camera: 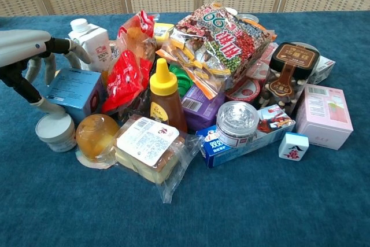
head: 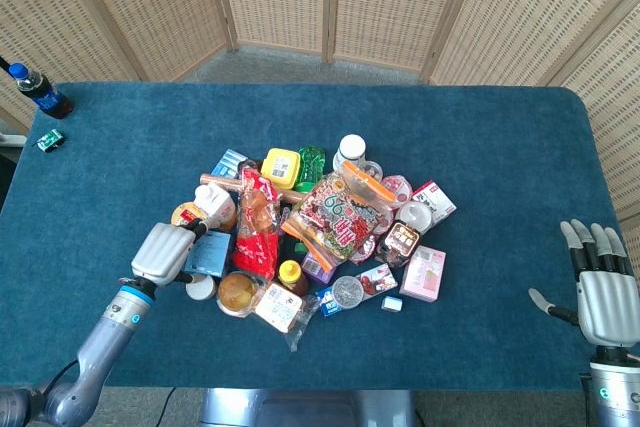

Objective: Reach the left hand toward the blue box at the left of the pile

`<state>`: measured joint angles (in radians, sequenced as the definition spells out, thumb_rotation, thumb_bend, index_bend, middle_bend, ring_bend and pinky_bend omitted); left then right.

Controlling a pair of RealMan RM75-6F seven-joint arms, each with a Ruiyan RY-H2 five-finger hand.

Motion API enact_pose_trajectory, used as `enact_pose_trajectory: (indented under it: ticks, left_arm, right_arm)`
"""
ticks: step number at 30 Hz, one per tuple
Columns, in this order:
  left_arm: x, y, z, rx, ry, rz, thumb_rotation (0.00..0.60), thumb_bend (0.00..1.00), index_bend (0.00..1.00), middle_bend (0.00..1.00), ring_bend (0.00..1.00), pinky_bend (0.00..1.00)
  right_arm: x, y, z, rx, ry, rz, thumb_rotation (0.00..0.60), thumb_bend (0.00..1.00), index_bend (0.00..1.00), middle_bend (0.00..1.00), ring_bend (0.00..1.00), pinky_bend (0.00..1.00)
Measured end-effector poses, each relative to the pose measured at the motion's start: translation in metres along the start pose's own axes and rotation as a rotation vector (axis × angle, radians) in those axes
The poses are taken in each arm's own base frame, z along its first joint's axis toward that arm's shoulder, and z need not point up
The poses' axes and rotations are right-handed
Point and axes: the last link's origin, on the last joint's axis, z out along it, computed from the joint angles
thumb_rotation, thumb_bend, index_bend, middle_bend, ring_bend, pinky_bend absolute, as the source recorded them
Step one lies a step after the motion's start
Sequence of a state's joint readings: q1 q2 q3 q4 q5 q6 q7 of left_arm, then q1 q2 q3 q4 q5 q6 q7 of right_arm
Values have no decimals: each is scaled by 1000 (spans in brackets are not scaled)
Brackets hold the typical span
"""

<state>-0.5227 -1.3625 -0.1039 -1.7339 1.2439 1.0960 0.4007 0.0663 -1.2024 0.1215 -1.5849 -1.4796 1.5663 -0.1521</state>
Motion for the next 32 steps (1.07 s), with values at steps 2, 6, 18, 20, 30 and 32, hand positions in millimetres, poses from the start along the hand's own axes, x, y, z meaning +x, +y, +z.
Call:
enact_pose_trajectory:
  ticks: [2,6,18,20,30,32]
  left_arm:
    - [6,0,-1,-1,19,-1,600,28,246,593,568,651]
    - [18,1,-4,-7,50,-4,600,29,247,593,568,650]
    - [67,7,-14,-22,179,-32,600,28,246,591,568,649]
    - [78,9,-16,-24,211,-39,600,28,244,591,568,649]
    - [101,11,-20,-26,280,-48,600,27,242,590,568,649]
    - [100,11,-20,-25,278,-46,600,27,242,590,568,649]
  right_arm:
    - [0,0,0,0,0,1,494,0,0,0,0,0]
    - [0,-1,0,0,0,1,494,0,0,0,0,0]
    - [0,-1,0,1,0,-1,492,0,0,0,0,0]
    - [0,-2,-1,2,0,-1,495,0,0,0,0,0]
    - [1,-2,-1,2,3,-1,494,0,0,0,0,0]
    - [1,-2,-1,1,2,0,497,0,0,0,0,0]
